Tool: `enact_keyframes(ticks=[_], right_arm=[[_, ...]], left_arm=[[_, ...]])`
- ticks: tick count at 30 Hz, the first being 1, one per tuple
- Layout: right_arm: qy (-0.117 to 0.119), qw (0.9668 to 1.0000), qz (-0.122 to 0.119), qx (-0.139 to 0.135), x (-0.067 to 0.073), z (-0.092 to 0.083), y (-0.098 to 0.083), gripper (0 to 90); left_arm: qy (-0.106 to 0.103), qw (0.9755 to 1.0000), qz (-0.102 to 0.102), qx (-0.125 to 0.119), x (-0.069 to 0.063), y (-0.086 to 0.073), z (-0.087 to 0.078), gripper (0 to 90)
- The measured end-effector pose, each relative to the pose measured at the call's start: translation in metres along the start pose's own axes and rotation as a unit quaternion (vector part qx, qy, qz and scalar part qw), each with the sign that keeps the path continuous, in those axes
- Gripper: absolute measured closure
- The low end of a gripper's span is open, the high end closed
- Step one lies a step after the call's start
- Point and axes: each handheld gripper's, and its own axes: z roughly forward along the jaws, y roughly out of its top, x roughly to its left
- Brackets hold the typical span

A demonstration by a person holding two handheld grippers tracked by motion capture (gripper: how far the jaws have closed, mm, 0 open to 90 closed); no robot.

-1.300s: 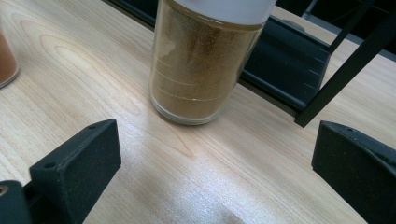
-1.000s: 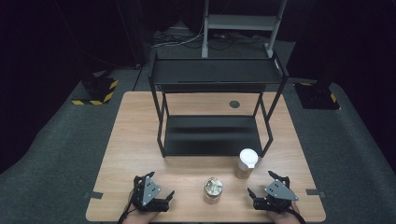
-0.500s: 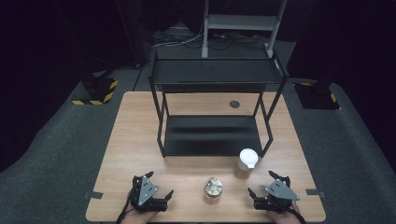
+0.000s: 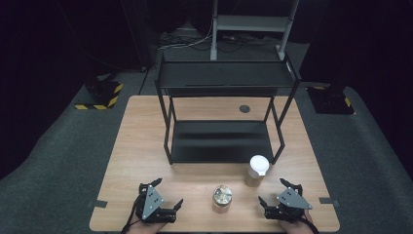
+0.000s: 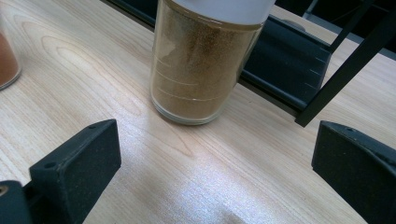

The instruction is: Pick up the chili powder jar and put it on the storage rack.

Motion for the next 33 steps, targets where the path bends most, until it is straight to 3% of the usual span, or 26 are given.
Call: enact_keyframes(ticks=[12, 24, 33], right_arm=[[0.000, 1.0000, -0.004, 0.000, 0.001, 0.000, 0.000, 0.1], [-0.001, 1.0000, -0.007, 0.000, 0.002, 0.000, 0.000, 0.1], [-0.001, 0.9999, -0.011, -0.001, 0.002, 0.000, 0.000, 0.1]], left_arm=[[-0.009, 0.9995, 0.007, -0.029, -0.008, 0.010, -0.006, 1.4], [-0.043, 0.9971, 0.007, -0.063, -0.014, 0.022, -0.006, 0.3], [-0.058, 0.9950, 0.000, -0.081, -0.016, 0.024, -0.003, 0.3]])
